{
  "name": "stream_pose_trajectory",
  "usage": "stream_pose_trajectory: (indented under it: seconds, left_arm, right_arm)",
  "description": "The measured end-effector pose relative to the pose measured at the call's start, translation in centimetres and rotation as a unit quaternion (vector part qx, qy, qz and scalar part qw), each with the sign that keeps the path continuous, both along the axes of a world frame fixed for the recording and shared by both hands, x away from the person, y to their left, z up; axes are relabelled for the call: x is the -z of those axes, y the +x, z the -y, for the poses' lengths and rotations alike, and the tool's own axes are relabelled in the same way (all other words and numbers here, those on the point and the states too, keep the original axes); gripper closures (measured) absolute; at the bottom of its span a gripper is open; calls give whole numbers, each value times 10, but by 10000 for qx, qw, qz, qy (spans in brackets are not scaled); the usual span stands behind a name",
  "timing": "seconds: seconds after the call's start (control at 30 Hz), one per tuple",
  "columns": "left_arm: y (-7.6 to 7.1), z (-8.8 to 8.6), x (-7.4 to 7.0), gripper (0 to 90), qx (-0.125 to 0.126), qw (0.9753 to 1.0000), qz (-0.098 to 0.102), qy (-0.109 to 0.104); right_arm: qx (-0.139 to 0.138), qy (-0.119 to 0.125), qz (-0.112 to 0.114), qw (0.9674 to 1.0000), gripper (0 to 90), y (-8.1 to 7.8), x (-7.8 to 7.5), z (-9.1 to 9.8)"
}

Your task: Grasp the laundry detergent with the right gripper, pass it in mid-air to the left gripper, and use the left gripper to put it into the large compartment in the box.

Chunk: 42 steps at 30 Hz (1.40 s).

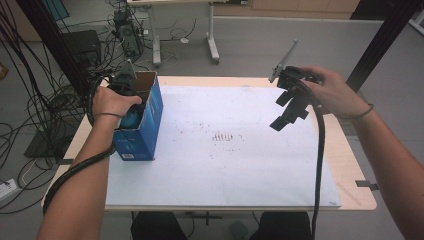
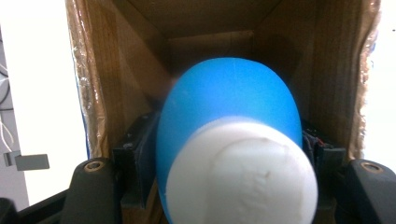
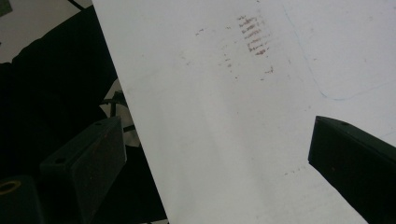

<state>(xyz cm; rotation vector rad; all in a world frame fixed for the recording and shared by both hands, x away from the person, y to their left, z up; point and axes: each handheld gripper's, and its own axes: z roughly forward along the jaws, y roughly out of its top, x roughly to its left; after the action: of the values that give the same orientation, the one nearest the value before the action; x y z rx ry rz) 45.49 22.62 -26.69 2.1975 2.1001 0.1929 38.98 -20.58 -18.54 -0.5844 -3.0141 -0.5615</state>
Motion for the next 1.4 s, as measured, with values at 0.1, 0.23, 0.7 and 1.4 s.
stream_pose_trajectory:
  seconds: [0.1, 0.23, 0.7, 1.4]
  left_arm:
    - [-1, 0, -4, 318, 6, 10000, 34, -38]
    - [-3, 0, -15, 315, 46, 9999, 123, -85]
    - [-12, 5, -59, 289, 279, 9990, 338, -120]
    - [-38, 62, -80, 103, 1180, 9910, 479, -400]
  right_arm:
    - [-28, -6, 17, 10000, 41, -1, -1, -2]
    - [-41, -17, 23, 10000, 41, -1, -3, -3]
    - [-54, 10, 44, 10000, 42, -1, -6, -4]
    - [-63, 62, 4, 10000, 41, 5, -8, -6]
